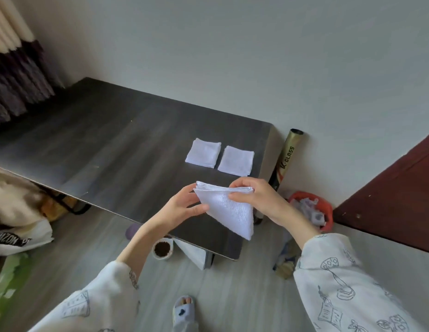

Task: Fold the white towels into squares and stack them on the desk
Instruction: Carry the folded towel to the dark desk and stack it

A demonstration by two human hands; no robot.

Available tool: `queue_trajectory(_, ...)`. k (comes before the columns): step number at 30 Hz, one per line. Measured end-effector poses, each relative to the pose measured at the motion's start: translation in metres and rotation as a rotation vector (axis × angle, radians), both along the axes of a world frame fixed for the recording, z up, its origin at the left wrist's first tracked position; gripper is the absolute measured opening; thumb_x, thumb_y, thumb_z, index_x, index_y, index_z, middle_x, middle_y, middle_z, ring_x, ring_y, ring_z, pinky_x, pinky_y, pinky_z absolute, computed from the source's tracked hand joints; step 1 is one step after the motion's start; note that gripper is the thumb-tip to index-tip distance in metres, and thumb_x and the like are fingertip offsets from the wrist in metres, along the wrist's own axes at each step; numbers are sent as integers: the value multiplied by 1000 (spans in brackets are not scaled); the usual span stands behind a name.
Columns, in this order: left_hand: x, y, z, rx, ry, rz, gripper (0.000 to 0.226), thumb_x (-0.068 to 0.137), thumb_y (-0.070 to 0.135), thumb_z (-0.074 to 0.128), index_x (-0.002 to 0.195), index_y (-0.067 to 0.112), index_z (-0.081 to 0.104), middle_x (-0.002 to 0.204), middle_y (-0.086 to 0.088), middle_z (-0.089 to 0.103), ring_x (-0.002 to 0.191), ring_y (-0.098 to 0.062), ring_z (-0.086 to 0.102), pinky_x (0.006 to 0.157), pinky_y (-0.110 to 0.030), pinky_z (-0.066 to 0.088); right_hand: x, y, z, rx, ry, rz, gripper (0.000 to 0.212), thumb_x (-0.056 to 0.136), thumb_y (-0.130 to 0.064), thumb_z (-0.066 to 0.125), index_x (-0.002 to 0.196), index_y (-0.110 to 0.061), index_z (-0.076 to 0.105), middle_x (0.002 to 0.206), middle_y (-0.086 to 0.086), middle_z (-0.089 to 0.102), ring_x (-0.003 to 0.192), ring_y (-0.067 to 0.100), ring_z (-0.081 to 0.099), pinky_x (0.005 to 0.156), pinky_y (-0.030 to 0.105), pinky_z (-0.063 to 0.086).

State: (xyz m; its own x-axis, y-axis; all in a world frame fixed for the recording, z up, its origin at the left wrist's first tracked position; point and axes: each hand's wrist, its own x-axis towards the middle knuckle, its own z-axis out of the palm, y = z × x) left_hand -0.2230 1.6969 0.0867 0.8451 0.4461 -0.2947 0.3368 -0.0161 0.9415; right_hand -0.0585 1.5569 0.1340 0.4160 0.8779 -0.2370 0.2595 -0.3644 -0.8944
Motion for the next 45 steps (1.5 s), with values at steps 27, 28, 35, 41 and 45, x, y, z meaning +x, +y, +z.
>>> queue_trajectory(27, 307, 181, -141, 93, 426, 7, 20, 95, 31, 46, 110, 18, 43, 103, -9, 57, 90, -25, 61, 70, -44, 57, 285, 191, -169, -359, 452, -578, 27, 84, -1, 56, 108, -14, 60, 112, 8, 56, 105, 27, 54, 86, 42, 50)
queue_trajectory(28, 310, 181, -145, 113, 443, 2, 21, 95, 31, 45, 112, 19, 42, 102, -8, 57, 91, -26, 60, 72, -46, 56, 289, 193, -175, -378, 414, -568, 27, 85, -1, 55, 107, -16, 58, 113, 7, 54, 106, 27, 54, 89, 44, 51)
queue_trajectory(35, 325, 180, -156, 303, 523, -78, 28, 97, 32, 42, 121, 18, 39, 95, -5, 56, 85, -24, 58, 77, -41, 54, 296, 190, -193, -440, 176, -534, 36, 84, -4, 52, 119, -12, 55, 123, 10, 53, 110, 26, 54, 91, 42, 51)
queue_trajectory(41, 328, 177, -153, 434, 496, -45, 33, 97, 27, 44, 127, 16, 37, 96, -4, 57, 78, -17, 54, 73, -32, 51, 292, 185, -193, -453, 11, -511, 41, 88, -7, 50, 129, -10, 49, 124, 10, 54, 112, 24, 52, 82, 21, 36)
queue_trajectory(45, 321, 177, -141, 385, 452, 35, 36, 97, 16, 43, 133, 14, 37, 118, -11, 56, 89, -18, 51, 83, -35, 52, 285, 178, -182, -378, 8, -570, 42, 90, -10, 51, 132, -9, 47, 130, 12, 49, 115, 23, 51, 89, 22, 36)
